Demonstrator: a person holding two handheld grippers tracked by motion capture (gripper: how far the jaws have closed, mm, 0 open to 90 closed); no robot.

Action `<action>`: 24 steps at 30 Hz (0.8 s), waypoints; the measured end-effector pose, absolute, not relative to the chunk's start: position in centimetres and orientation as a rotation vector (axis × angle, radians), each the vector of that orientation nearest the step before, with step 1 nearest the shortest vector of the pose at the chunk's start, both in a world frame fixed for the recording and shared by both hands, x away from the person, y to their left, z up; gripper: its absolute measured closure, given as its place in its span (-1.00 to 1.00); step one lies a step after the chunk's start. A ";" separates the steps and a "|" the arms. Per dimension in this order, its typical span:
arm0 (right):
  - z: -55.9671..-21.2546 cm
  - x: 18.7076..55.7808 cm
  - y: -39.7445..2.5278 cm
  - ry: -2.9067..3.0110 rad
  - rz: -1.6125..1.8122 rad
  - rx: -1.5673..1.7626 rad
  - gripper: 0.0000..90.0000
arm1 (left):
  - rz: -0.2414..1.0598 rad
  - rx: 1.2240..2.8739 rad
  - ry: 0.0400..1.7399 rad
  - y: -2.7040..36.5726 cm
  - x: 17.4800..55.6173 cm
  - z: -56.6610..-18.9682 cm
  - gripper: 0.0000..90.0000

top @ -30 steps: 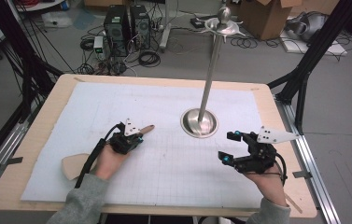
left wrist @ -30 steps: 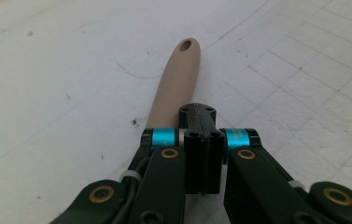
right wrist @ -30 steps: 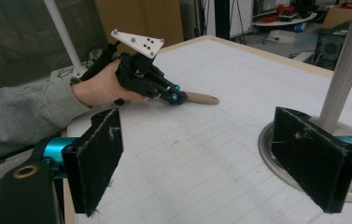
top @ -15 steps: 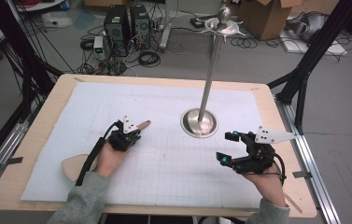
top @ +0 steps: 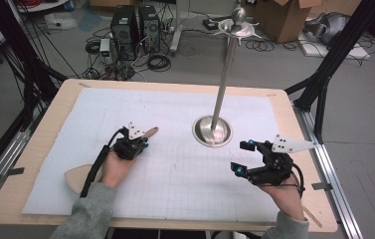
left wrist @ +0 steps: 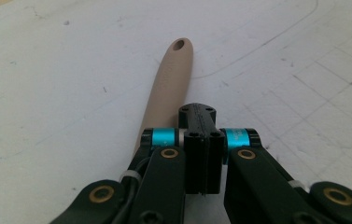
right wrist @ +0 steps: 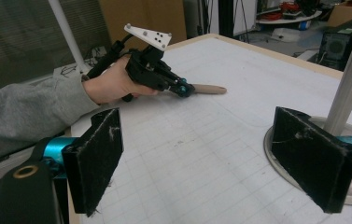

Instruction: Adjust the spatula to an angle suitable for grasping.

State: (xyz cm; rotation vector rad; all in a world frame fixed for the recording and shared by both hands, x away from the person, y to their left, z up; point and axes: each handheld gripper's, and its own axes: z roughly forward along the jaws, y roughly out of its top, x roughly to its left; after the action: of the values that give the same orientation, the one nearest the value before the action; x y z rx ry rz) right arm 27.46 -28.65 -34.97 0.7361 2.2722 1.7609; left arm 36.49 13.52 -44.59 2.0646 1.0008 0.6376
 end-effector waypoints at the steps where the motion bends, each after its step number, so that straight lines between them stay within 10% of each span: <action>1: -35.0 27.5 -28.7 2.271 1.758 0.736 -0.63 | 0.626 2.061 0.988 13.6 36.2 -44.3 0.99; 24: -35.3 27.8 -28.4 2.289 1.742 0.740 -0.63 | 0.486 1.970 0.861 19.9 31.8 -38.8 0.99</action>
State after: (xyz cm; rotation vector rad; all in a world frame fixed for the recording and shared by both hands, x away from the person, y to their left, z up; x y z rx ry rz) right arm 27.81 -28.36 -35.29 0.7396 2.2886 1.7418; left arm 31.80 19.85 -38.82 1.9697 0.8607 0.4863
